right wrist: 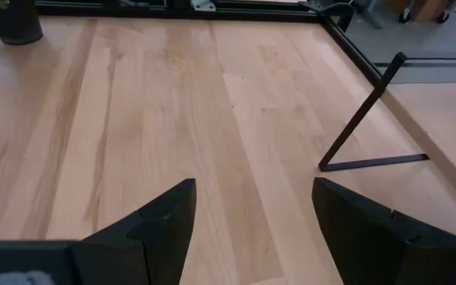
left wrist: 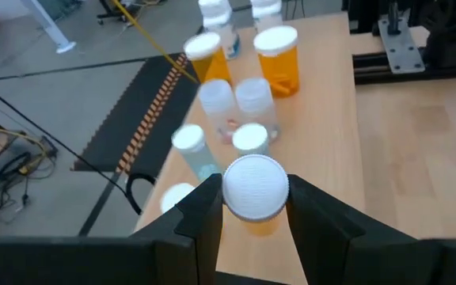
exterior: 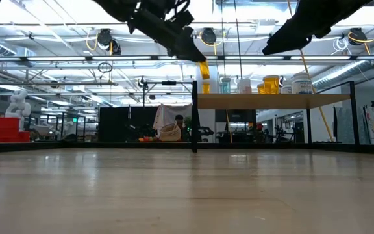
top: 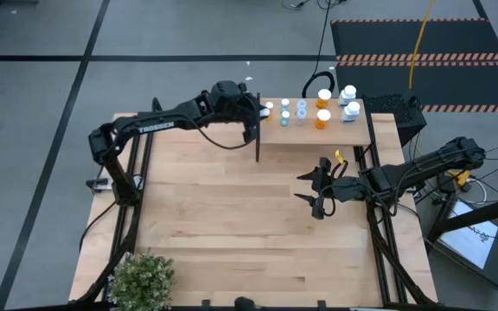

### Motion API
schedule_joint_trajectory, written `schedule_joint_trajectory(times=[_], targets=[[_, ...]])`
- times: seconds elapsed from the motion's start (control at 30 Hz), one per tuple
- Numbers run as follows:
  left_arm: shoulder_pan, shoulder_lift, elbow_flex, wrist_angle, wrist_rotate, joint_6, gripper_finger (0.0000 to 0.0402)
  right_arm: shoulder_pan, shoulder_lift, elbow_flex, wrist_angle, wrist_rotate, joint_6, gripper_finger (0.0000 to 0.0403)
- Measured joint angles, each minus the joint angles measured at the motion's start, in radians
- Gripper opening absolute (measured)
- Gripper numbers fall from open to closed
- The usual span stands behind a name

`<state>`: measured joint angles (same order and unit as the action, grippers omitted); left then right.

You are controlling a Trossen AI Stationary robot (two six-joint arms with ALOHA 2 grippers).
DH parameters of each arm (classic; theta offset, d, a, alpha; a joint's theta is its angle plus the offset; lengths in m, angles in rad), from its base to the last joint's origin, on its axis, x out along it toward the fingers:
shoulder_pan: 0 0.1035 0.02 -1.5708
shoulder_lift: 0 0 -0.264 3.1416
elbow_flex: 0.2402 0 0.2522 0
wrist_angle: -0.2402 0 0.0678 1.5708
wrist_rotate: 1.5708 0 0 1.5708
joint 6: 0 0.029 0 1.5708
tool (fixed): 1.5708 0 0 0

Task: Pick and place medicine bottles onto shelf by color
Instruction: Put the small orange pill bottle on the shelf aligned with the other small orange pill bottle

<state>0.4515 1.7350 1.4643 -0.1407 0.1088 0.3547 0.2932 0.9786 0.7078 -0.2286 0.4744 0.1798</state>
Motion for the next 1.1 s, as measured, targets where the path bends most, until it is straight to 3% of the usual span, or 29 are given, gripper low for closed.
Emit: schedule_joint_trajectory(times=[1.1], targets=[[0.024, 0.107, 0.0, 0.045, 0.022, 0.007, 0.0134, 0.0, 0.0, 0.0, 0.007, -0.004, -0.009, 0.0249]])
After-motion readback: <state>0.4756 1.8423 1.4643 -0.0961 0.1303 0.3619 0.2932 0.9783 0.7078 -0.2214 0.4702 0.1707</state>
